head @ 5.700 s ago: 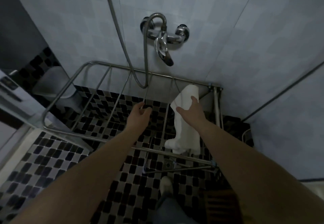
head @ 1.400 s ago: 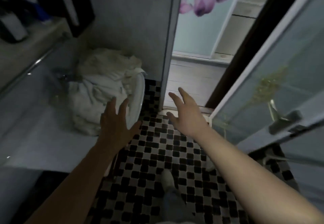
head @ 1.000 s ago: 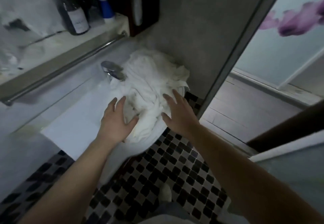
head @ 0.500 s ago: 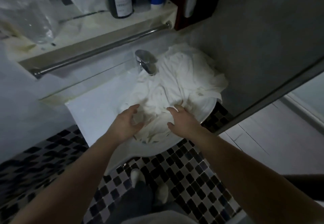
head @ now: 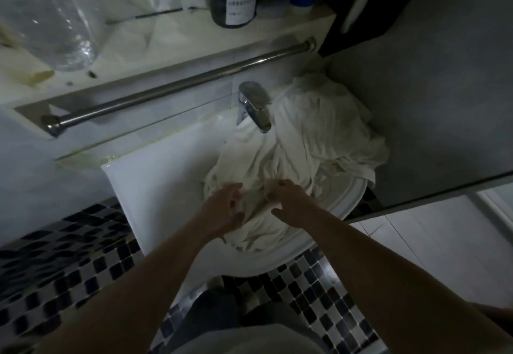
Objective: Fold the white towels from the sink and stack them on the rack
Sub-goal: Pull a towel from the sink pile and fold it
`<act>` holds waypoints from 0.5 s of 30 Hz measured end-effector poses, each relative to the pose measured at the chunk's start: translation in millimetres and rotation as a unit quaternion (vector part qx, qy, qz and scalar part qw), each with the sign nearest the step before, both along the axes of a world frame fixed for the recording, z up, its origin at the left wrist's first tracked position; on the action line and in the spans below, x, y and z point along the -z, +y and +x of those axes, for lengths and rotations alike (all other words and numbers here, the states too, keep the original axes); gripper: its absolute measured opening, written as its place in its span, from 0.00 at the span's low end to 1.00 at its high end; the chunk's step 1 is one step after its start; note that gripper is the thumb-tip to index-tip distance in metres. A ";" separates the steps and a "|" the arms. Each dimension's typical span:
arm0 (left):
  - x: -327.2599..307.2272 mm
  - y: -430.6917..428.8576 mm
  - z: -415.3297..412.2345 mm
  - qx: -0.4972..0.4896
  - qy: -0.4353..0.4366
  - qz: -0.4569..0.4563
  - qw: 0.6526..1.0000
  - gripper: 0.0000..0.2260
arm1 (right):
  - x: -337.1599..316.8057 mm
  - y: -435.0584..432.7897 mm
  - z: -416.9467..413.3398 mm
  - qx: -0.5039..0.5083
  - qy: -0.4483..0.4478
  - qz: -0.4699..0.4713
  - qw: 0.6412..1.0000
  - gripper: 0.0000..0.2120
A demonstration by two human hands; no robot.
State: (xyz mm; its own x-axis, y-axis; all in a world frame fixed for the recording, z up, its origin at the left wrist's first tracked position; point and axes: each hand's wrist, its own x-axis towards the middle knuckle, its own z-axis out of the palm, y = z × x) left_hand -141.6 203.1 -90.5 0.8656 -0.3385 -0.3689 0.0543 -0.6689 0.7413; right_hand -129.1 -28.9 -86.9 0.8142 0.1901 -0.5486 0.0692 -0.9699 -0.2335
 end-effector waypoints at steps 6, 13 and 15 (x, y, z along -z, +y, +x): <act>10.4 0.2 14.1 0.073 0.010 0.041 0.996 0.31 | 14.1 -1.1 10.6 -0.025 -0.034 -0.061 0.997 0.19; 29.8 -19.6 10.7 0.053 -0.036 0.117 0.991 0.23 | 13.7 -10.8 39.0 -0.056 -0.087 -0.021 0.994 0.14; 30.1 -31.7 16.0 0.073 -0.054 0.161 0.983 0.18 | 9.2 -16.5 49.5 -0.077 -0.111 0.007 0.991 0.12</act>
State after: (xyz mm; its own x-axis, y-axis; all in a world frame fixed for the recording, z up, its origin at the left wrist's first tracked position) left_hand -125.6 171.3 -120.6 0.8566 -0.3432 -0.3854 -0.1282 -0.8649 0.4852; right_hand -79.6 -45.4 -96.1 0.8746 0.3285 -0.3566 0.2679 -0.9405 -0.2092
